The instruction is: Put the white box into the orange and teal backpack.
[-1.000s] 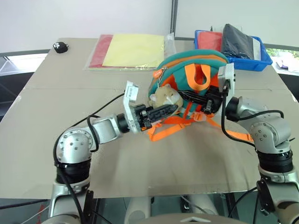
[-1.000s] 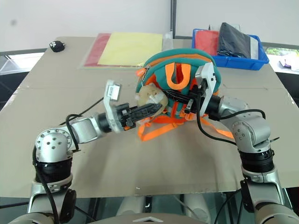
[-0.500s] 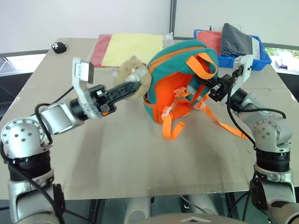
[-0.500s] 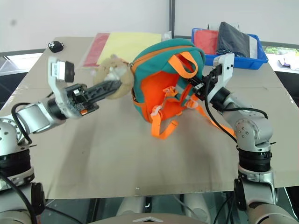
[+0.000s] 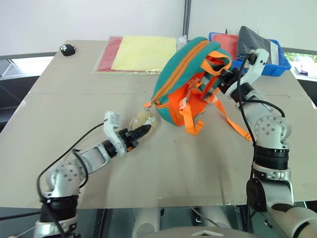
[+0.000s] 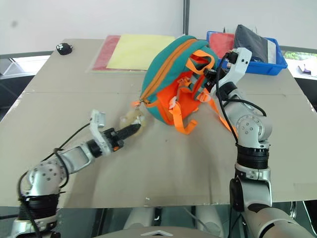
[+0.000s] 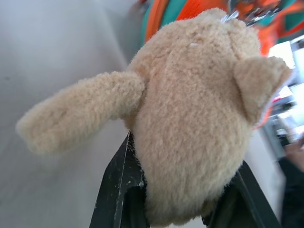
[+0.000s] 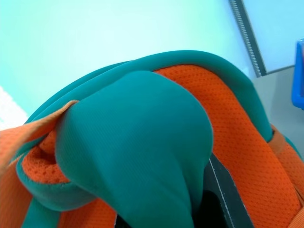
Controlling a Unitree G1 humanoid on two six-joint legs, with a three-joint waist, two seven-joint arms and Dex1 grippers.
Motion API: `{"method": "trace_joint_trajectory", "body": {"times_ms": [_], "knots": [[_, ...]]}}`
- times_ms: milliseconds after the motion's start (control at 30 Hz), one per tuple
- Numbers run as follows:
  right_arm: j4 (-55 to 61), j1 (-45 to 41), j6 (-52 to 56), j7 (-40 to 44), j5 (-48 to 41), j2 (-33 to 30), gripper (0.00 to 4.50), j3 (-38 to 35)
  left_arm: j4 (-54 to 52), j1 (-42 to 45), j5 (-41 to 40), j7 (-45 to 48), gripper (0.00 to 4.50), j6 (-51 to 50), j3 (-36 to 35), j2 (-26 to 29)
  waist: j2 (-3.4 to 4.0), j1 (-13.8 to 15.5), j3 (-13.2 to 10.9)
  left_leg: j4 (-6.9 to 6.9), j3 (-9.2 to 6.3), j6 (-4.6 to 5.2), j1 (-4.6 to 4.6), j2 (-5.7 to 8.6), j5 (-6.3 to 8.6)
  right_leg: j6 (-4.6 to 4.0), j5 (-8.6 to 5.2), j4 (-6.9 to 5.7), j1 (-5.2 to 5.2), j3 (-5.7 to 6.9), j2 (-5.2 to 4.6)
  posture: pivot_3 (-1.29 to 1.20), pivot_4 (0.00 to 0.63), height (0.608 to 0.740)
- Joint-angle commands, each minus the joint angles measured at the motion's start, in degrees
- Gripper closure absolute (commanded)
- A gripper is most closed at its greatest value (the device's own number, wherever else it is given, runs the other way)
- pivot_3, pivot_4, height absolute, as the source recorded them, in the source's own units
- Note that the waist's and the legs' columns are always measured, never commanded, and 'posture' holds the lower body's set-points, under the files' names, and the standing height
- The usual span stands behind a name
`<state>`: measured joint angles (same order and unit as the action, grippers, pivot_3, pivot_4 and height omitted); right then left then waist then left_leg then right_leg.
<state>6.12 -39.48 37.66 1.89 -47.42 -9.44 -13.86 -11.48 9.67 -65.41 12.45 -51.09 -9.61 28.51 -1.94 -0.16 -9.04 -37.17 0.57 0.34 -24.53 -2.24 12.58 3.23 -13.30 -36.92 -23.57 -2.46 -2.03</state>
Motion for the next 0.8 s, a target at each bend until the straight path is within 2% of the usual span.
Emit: {"method": "trace_joint_trajectory", "body": {"times_ms": [33, 167, 367, 433, 500, 567, 667, 700, 733, 800], "knots": [[2.74, -4.57, -4.26, -6.18, -2.42, -0.82, 4.5, -8.71, 4.35, 0.69, 9.84, -4.38, 3.86, 2.16, 3.76, -3.21, 0.04, 0.12, 0.0, -0.03, 0.01, 0.0, 0.0, 0.03, 0.0, 0.01, 0.0, 0.0, 0.01, -0.01, -0.01, 0.0, 0.15, 0.74], [3.99, -6.36, -3.36, -9.12, -4.96, -0.99, 4.5, -9.28, 3.32, 2.26, 10.45, -1.87, 3.88, 6.06, 1.92, -6.96, 0.06, -0.59, -0.01, -0.01, 0.01, 0.01, -0.01, -0.01, 0.0, 0.01, 0.01, -0.01, -0.02, -0.03, 0.03, 0.0, 0.15, 0.74], [10.36, 1.66, 0.8, 1.49, 0.65, -8.24, 4.5, 2.26, 2.35, 6.91, 14.72, 6.07, 3.88, 14.75, 0.03, -6.65, 0.07, -0.51, -0.02, 0.12, 0.01, 0.01, -0.15, -0.02, 0.0, 0.01, -0.01, 0.12, -0.11, 0.02, 0.03, 0.0, 0.15, 0.74], [13.07, 7.54, 0.87, 8.38, 4.68, -13.75, 3.78, 7.71, 1.98, 7.83, 17.61, 10.78, 2.88, 17.6, -0.18, -3.86, 0.07, -0.45, -0.02, 0.11, 0.02, 0.01, -0.17, -0.01, 0.01, 0.02, -0.01, 0.17, -0.11, 0.02, 0.02, 0.0, 0.15, 0.74], [16.35, 11.43, 0.49, 13.91, 6.64, -18.91, 3.09, 10.04, 0.33, 7.0, 17.94, 15.74, 2.12, 19.15, -1.08, -1.34, 0.1, -0.6, -0.04, 0.11, 0.03, 0.01, -0.17, -0.01, 0.01, 0.03, -0.02, 0.21, -0.1, 0.02, 0.02, 0.0, 0.15, 0.74], [19.44, 14.77, 0.81, 19.56, 5.42, -23.18, 2.14, 9.65, -1.57, 5.16, 18.13, 18.26, 1.15, 19.08, -1.69, 0.76, 0.13, -0.74, -0.06, 0.13, 0.09, 0.01, -0.15, -0.02, 0.02, 0.02, -0.02, 0.2, -0.11, -0.03, 0.02, 0.0, 0.15, 0.74], [22.51, 19.42, 1.37, 25.73, 2.82, -27.79, 0.75, 7.07, -3.58, 1.96, 18.97, 21.34, 0.0, 19.62, -3.12, 3.34, 0.12, -0.81, -0.05, 0.14, 0.13, 0.02, -0.07, -0.05, 0.02, 0.03, -0.02, 0.17, -0.1, -0.08, 0.02, 0.0, 0.15, 0.74], [23.29, 21.81, 0.93, 28.16, 2.54, -29.78, 0.3, 5.46, -4.38, -0.39, 20.87, 23.41, 0.0, 21.63, -3.51, 4.75, 0.12, -0.72, -0.05, 0.14, 0.12, 0.02, -0.02, -0.08, 0.02, 0.02, -0.02, 0.16, -0.07, -0.07, 0.04, 0.0, 0.15, 0.74], [23.87, 23.42, 0.63, 29.79, 2.47, -31.0, 0.06, 4.35, -4.9, -2.05, 22.24, 24.89, 0.0, 23.09, -3.78, 5.7, 0.11, -0.66, -0.05, 0.14, 0.08, 0.02, -0.03, -0.08, 0.02, 0.01, -0.03, 0.17, -0.06, -0.05, 0.05, 0.0, 0.15, 0.74], [24.8, 28.0, 0.73, 33.86, 1.26, -34.23, 0.06, 0.23, -5.73, -7.75, 25.25, 28.45, 0.0, 26.34, -4.97, 8.09, 0.1, -0.59, -0.04, 0.14, 0.08, 0.01, -0.01, -0.08, 0.02, -0.05, -0.07, 0.19, -0.04, -0.05, 0.05, 0.0, 0.15, 0.74]]}}
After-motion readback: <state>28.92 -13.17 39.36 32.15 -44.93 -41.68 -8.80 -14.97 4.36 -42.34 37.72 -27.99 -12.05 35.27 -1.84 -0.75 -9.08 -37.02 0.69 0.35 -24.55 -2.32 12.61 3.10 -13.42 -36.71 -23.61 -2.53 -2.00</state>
